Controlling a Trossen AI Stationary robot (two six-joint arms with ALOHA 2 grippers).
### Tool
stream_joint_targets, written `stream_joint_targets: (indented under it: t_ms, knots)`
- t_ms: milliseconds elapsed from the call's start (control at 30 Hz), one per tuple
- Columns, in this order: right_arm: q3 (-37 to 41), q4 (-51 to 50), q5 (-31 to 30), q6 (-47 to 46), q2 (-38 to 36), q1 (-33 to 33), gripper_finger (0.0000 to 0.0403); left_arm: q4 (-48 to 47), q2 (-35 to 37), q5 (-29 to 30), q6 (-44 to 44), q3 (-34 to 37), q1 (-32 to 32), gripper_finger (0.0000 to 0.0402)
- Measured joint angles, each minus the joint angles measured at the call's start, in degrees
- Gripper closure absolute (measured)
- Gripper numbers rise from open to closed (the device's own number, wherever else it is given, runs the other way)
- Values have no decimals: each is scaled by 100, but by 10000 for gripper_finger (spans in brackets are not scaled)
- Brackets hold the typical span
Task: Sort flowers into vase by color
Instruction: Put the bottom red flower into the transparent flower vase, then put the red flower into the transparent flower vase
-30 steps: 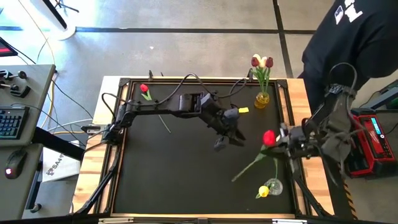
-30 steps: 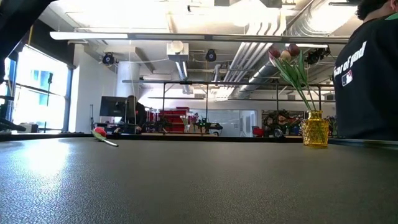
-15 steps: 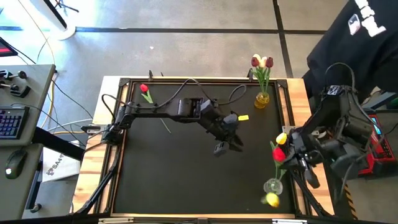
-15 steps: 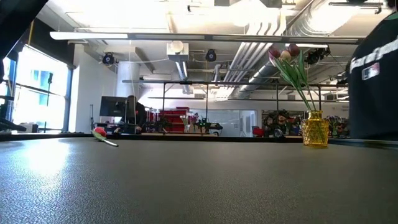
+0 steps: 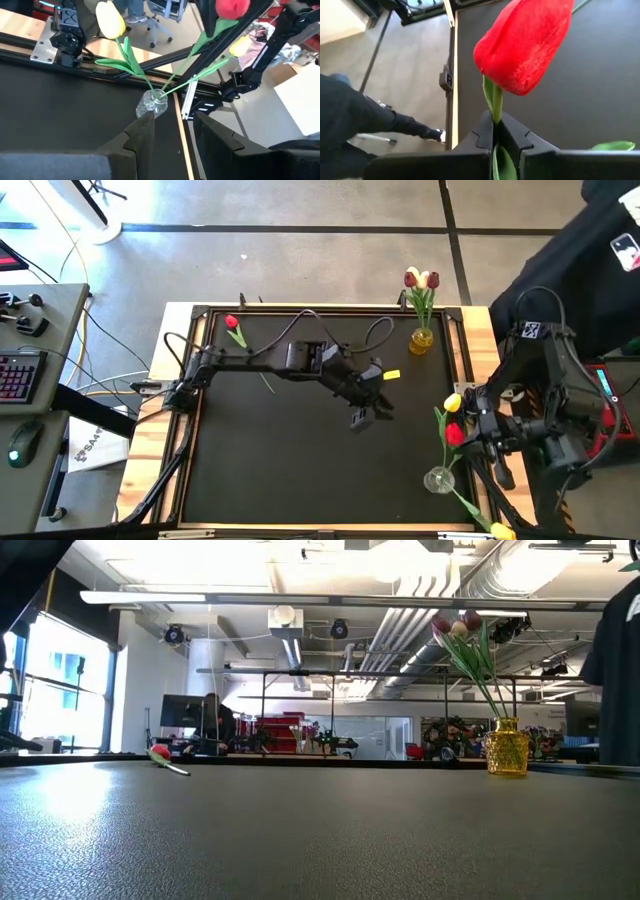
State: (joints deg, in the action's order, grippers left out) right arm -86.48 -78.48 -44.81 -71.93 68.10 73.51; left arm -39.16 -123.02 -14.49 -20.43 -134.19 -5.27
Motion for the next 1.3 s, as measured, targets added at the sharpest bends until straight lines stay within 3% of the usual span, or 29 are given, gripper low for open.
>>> stream_joint_targets:
  t_ms: [333,600,833,1000,1300]
  knots:
    - [364,152,591,-524,22,79,389,-472,0,365,246,0,-77,275]
    - [385,-17,1108,-1994,7,79,292,-1297,1,372,263,0,135,275]
    - [385,-527,1111,-3392,-21,79,210,-3093,7,1067,317,0,438,275]
    - [379,-303,621,-4843,-150,90,198,-3903,44,1271,656,0,580,275]
    - [374,1072,-525,-3832,-284,90,208,-4277,192,1575,1247,26,766,282]
